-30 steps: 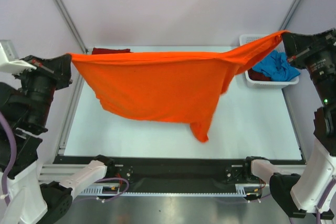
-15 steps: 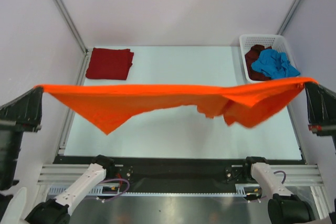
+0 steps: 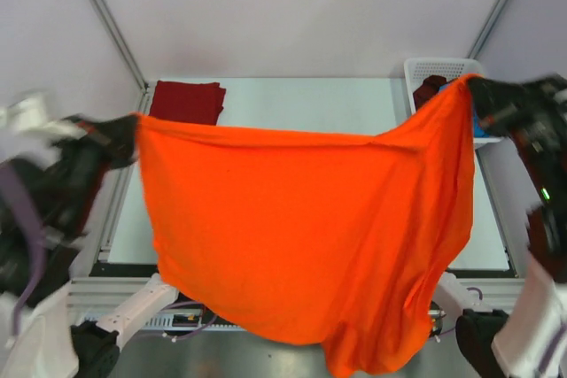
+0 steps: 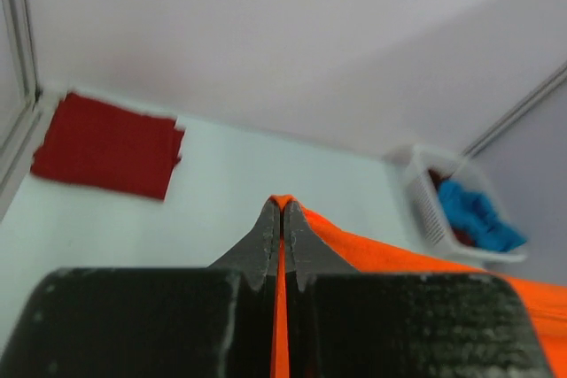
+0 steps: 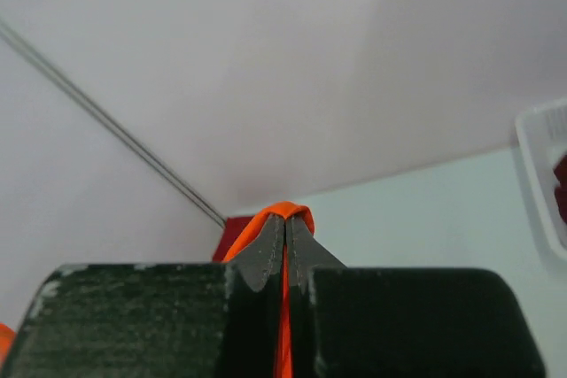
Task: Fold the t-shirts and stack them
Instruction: Flatten the tshirt out
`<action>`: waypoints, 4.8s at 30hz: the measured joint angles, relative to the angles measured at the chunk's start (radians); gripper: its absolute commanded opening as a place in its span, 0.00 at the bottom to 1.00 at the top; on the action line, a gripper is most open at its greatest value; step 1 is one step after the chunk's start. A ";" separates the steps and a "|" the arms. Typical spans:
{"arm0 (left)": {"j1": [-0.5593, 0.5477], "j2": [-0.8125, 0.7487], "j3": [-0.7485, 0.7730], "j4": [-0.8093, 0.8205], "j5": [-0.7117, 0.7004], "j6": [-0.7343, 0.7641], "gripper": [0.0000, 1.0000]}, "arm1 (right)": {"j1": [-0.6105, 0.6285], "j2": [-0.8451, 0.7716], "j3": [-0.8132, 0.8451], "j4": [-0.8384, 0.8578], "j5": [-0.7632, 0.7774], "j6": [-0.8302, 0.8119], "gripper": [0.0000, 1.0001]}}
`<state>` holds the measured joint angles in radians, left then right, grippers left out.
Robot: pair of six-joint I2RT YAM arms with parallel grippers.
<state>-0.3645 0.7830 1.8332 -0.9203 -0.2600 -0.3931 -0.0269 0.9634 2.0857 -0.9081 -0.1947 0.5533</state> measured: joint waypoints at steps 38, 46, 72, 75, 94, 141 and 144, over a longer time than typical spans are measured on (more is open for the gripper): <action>0.266 1.055 -0.288 0.435 0.040 0.116 0.00 | 0.061 0.967 -0.320 0.464 -0.121 -0.040 0.00; 0.335 1.073 -0.268 0.391 0.060 0.114 0.00 | 0.083 1.023 -0.268 0.407 -0.156 -0.003 0.00; 0.343 0.935 -0.190 0.277 0.155 0.096 0.00 | 0.034 1.004 -0.031 0.230 -0.141 0.029 0.00; 0.341 0.774 -0.208 0.247 0.139 0.095 0.00 | 0.041 0.877 -0.040 0.175 -0.108 0.021 0.00; 0.181 0.003 -0.186 0.128 0.026 0.084 0.00 | 0.097 -0.059 0.035 -0.119 -0.030 0.046 0.00; 0.301 1.057 -0.361 0.437 0.039 0.132 0.00 | 0.071 1.038 -0.275 0.418 -0.155 0.003 0.00; 0.322 1.070 -0.330 0.436 0.053 0.131 0.00 | 0.071 1.065 -0.206 0.404 -0.163 0.019 0.00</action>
<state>-0.0422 1.8534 1.5032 -0.4847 -0.2070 -0.2619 0.0441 2.0285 1.8797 -0.5037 -0.3580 0.5728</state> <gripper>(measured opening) 0.010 0.010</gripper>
